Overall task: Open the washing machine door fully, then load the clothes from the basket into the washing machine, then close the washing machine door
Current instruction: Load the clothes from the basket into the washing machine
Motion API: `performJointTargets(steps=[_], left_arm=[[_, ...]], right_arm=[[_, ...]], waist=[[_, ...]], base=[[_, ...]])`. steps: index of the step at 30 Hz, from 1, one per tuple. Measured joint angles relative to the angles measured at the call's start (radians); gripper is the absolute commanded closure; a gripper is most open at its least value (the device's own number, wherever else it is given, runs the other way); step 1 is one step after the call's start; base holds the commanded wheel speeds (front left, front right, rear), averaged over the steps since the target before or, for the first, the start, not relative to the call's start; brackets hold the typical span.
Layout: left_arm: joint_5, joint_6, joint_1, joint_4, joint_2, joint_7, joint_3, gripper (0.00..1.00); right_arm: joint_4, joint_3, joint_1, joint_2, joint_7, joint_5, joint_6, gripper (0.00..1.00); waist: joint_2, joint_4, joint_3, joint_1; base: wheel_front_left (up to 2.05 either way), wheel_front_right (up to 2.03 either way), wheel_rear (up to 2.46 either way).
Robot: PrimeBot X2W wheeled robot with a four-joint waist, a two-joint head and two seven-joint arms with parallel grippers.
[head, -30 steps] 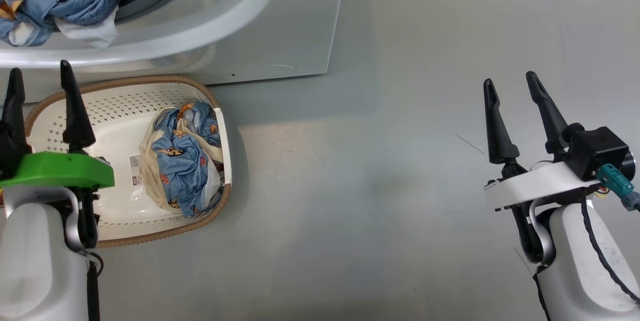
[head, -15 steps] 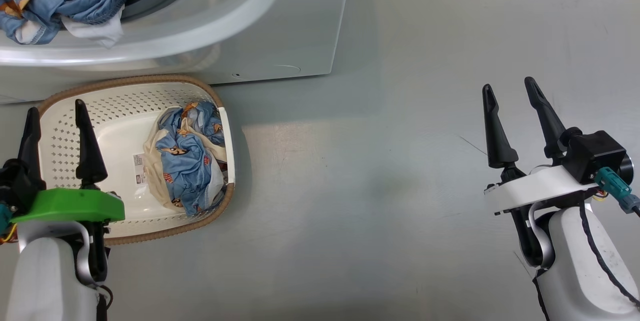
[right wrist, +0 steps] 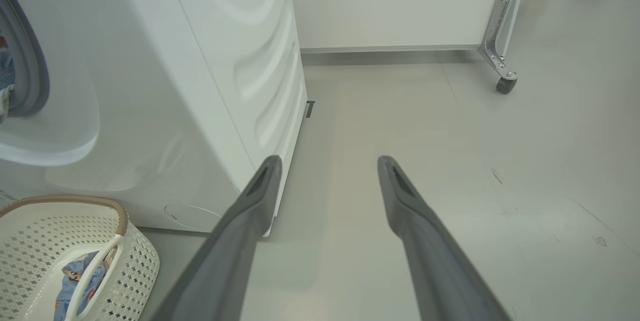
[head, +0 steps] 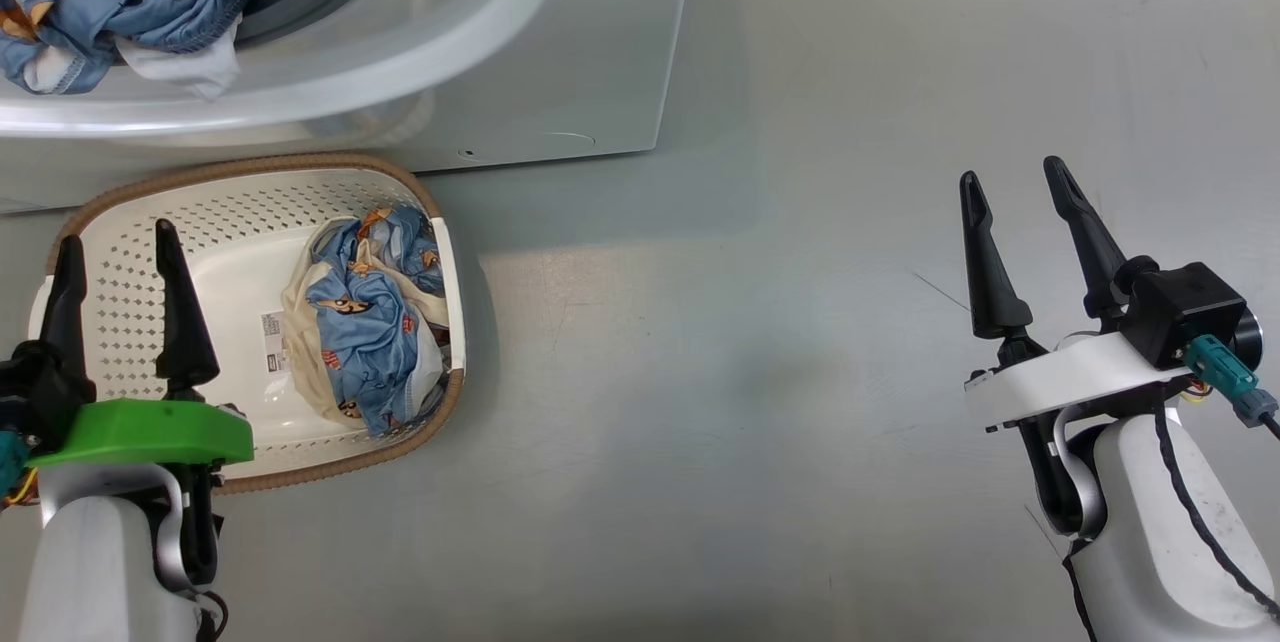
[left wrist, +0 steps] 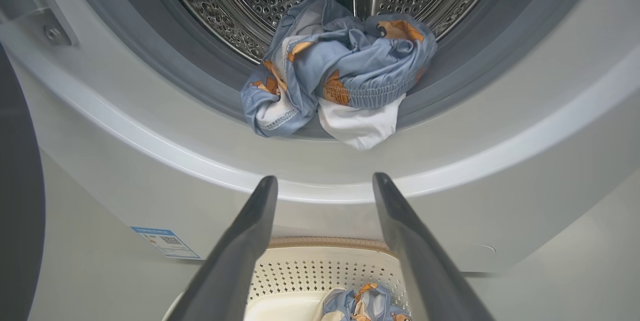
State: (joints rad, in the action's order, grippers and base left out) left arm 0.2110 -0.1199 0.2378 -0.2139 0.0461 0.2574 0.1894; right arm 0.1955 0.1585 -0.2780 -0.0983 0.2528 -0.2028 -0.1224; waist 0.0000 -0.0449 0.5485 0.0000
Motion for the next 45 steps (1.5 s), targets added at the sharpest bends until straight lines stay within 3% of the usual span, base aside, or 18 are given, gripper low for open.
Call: performJointTargets(steps=[21, 31, 45], left_arm=[[-0.001, -0.003, 0.011, 0.053, -0.005, 0.000, -0.007, 0.00], [0.000, -0.003, 0.110, 0.022, -0.002, 0.000, -0.024, 0.00], [-0.006, -0.003, 0.262, -0.092, 0.065, -0.101, -0.055, 0.00]], right_arm=[[0.000, 0.000, 0.000, 0.000, 0.000, -0.008, 0.000, 0.00], [0.004, 0.010, -0.001, 0.001, 0.000, -0.008, 0.000, 0.00], [0.010, 0.011, -0.001, 0.002, 0.000, -0.017, 0.000, 0.00]], waist=[[0.0000, 0.002, 0.014, 0.0000], [0.0000, -0.006, 0.018, 0.0000], [0.0000, -0.017, 0.022, 0.0000]], base=[[0.00, 0.00, 0.00], [0.00, 0.00, 0.00], [0.00, 0.00, 0.00]])
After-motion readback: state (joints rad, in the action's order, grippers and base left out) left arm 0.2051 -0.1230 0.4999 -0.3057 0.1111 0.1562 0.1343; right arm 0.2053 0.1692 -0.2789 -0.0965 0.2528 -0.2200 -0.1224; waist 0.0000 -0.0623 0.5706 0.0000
